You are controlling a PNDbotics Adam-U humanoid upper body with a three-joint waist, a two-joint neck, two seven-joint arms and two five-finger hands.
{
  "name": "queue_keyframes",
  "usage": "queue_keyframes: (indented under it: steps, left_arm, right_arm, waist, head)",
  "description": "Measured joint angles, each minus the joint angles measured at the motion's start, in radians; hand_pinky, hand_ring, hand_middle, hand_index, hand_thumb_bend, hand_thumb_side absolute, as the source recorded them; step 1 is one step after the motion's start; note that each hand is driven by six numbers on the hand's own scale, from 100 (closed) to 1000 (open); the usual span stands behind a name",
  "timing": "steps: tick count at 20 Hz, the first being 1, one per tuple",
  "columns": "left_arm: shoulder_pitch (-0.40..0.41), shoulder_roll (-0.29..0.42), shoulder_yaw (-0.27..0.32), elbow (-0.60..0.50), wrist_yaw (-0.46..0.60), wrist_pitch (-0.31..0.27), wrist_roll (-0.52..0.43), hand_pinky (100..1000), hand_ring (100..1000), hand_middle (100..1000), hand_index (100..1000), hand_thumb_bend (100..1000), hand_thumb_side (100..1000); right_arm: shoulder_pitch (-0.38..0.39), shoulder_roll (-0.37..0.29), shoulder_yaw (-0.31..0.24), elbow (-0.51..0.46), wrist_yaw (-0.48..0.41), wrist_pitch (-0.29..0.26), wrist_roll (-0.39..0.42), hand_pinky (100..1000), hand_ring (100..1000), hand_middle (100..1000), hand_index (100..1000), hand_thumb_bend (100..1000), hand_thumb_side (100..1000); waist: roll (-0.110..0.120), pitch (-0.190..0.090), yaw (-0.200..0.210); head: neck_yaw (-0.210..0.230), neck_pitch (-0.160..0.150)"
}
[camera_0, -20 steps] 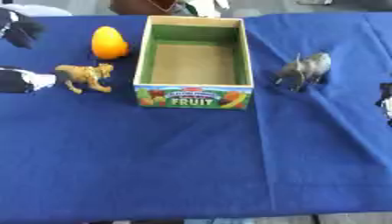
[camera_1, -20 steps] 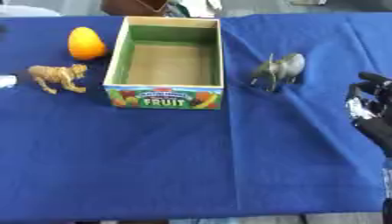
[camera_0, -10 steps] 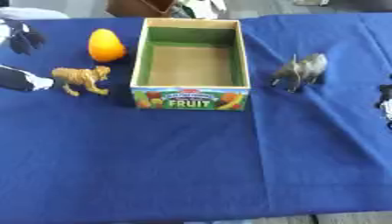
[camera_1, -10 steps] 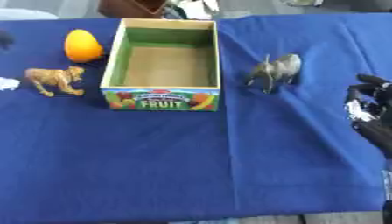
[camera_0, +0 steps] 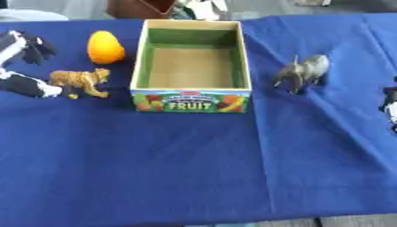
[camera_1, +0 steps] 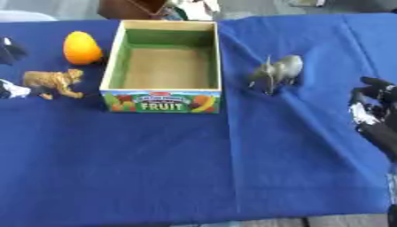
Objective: Pick up objects on the table and place them in the box.
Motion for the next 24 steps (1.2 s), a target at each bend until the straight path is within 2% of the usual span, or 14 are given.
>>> queue_keyframes:
  steps: [6,12,24]
  left_arm:
    - [-0.023,-0.019,-0.016,0.038,-0.023,-0.013,-0.011,623,567,561,714,667,253]
    - [-0.05,-0.04,-0.021,0.075,-0.072,-0.009,0.029,614,558,553,707,634,246]
    - [-0.086,-0.072,-0.028,0.138,-0.169,-0.013,0.088,625,567,558,709,638,252]
  right_arm:
    - [0.0,0.0,0.001,0.0,0.0,-0.001,0.001,591,794,603,812,100,264]
    - [-0.001,0.0,0.006,0.001,0.0,-0.002,0.006,591,795,603,813,100,264]
    - [-0.002,0.0,0.006,0.006,0.0,-0.003,0.007,592,795,603,813,100,266]
  waist:
    - [0.0,0.0,-0.003]
    - [0.0,0.003,-0.007]
    - [0.0,0.011,-0.016]
  head:
    - [0.0,-0.001]
    - [0.001,-0.009]
    - [0.002,-0.009]
